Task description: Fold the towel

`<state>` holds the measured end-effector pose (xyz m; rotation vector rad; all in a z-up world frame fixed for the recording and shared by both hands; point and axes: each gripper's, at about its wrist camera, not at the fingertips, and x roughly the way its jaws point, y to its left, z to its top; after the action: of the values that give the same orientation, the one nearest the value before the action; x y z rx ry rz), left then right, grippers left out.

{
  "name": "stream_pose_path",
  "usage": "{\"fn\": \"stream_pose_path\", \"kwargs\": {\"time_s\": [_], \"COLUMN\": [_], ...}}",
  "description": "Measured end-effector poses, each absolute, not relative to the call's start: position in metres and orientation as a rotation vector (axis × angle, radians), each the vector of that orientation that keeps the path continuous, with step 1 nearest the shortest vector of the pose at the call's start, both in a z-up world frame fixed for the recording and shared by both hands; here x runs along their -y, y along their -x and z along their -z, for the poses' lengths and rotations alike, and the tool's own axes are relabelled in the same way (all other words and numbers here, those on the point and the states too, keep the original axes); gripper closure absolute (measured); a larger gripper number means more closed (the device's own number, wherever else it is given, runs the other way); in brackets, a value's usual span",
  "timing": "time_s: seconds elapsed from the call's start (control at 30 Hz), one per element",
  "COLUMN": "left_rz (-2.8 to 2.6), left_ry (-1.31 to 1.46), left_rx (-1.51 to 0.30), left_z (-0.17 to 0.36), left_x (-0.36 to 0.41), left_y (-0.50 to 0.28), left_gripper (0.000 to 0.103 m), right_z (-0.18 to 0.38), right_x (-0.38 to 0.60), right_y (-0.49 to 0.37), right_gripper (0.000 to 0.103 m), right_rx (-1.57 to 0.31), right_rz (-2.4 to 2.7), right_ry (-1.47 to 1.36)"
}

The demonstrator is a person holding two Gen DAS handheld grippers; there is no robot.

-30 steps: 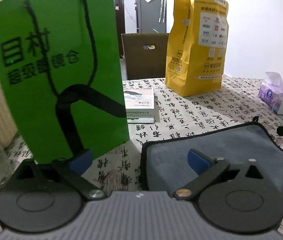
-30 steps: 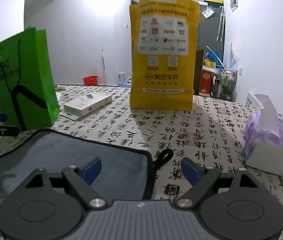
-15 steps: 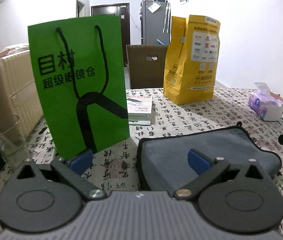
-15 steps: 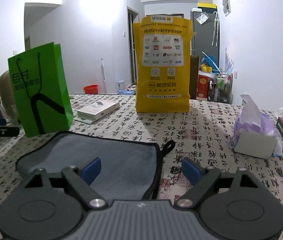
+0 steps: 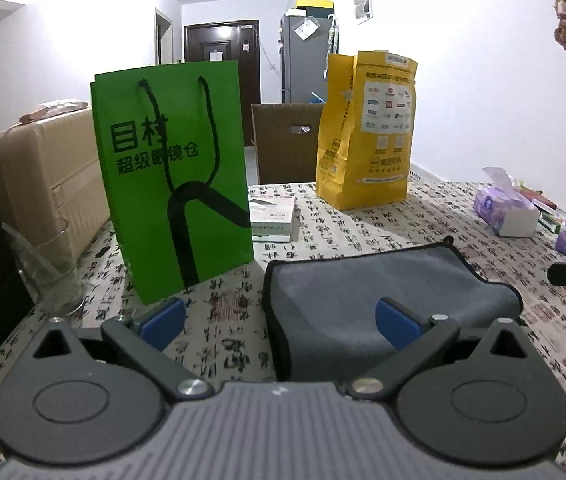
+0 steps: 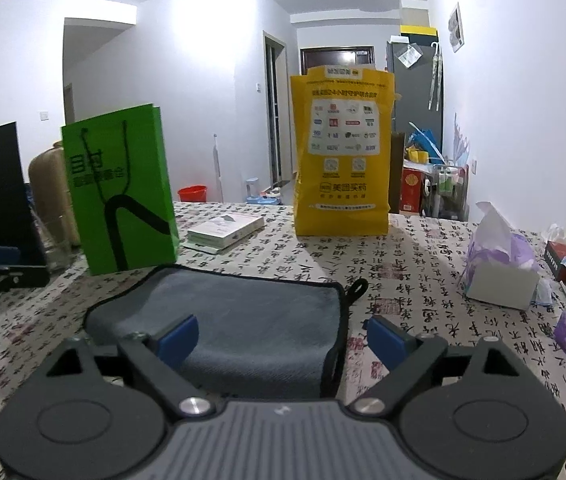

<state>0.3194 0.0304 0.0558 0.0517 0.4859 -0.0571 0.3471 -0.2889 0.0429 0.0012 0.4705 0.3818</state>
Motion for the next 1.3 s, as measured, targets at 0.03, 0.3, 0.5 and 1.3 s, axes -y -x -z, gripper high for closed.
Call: {"fn": "stream_pose_path", "kwargs": {"time_s": [0.03,0.3,0.5,1.3], "left_rz": [0.055,0.050,0.048,0.043], "left_ry": [-0.051,-0.023,-0.014,0.001], "left_rx": [-0.485,-0.471,-0.460,-0.418], "left_z": [-0.056,-0.057,-0.056,-0.041], "left_x": [-0.030,-0.030,-0.029,-0.024], "left_y": [-0.314,-0.277,-0.251,-0.156], "left_gripper": [0.000,0.000,0.000,0.000], "right_z": [-0.043,-0.047,-0.044,-0.038], "right_x": [0.288,0.285,0.284,0.271], "right_y": [-0.343,-0.309,-0.283,-0.177], "right_gripper": [0.010,0.009,0.009,0.004], "right_rx": [-0.468,-0.448,-0.437,-0.385], "right_rz": [-0.382,-0.396,-0.386,-0.394], "right_ry": [-0.003,-0.007,-0.004,0.027]}}
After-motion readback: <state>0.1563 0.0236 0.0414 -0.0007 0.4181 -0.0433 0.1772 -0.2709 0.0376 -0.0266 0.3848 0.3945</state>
